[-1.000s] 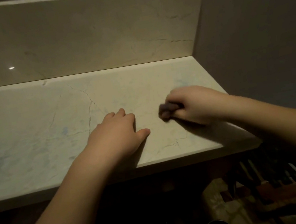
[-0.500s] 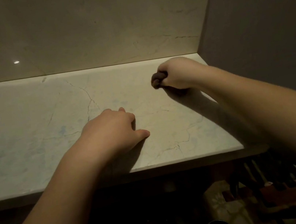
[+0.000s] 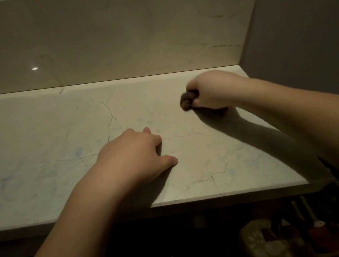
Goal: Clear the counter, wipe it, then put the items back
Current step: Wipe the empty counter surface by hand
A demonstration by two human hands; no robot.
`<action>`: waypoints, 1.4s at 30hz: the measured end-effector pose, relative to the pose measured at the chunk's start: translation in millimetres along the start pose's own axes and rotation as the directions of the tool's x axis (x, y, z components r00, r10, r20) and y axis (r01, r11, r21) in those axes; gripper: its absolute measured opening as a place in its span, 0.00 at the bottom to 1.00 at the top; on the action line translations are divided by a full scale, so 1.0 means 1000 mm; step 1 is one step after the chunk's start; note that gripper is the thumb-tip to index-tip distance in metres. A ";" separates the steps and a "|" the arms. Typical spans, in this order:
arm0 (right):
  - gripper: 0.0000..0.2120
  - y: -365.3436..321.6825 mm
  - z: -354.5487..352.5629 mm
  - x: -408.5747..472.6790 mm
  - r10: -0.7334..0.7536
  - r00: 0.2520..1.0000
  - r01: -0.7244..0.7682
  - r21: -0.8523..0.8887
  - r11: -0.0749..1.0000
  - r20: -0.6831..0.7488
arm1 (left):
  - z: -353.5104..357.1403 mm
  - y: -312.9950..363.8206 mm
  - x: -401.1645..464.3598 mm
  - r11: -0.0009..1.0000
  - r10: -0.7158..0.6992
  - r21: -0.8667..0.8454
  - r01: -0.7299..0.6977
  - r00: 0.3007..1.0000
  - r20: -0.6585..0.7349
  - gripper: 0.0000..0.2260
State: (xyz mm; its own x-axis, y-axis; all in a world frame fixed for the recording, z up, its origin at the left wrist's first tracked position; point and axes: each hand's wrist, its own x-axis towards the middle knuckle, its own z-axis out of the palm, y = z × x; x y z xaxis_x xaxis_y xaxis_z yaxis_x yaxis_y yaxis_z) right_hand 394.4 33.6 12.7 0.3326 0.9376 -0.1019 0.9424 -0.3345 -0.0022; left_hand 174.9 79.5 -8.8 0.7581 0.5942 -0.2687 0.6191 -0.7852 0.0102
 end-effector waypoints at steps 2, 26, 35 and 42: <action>0.04 0.000 -0.001 0.035 0.044 0.998 -0.044 0.012 0.999 -0.043 | 0.001 0.000 0.000 1.000 -0.005 -0.007 0.005 1.000 -0.001 0.27; 0.05 0.107 0.008 0.041 0.302 0.944 -0.293 0.081 0.953 -0.135 | -0.001 0.000 -0.002 1.000 -0.001 -0.010 0.001 1.000 0.007 0.29; 0.06 0.088 0.016 0.055 0.145 0.968 -0.128 0.092 0.987 -0.204 | -0.002 0.000 -0.004 1.000 -0.011 -0.016 0.011 1.000 0.016 0.28; 0.09 0.089 0.020 -0.018 -0.200 0.978 0.198 -0.040 0.979 -0.061 | -0.005 0.000 -0.003 1.000 -0.013 -0.012 0.014 1.000 0.025 0.28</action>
State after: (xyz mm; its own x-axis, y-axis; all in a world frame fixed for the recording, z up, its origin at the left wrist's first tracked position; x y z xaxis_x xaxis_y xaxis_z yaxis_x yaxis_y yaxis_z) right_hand 471.9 -15.6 -5.8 0.1386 0.9896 -0.0390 0.9903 -0.1380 0.0173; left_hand 173.4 78.6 -3.3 0.7444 0.6003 -0.2924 0.6319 -0.7749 0.0180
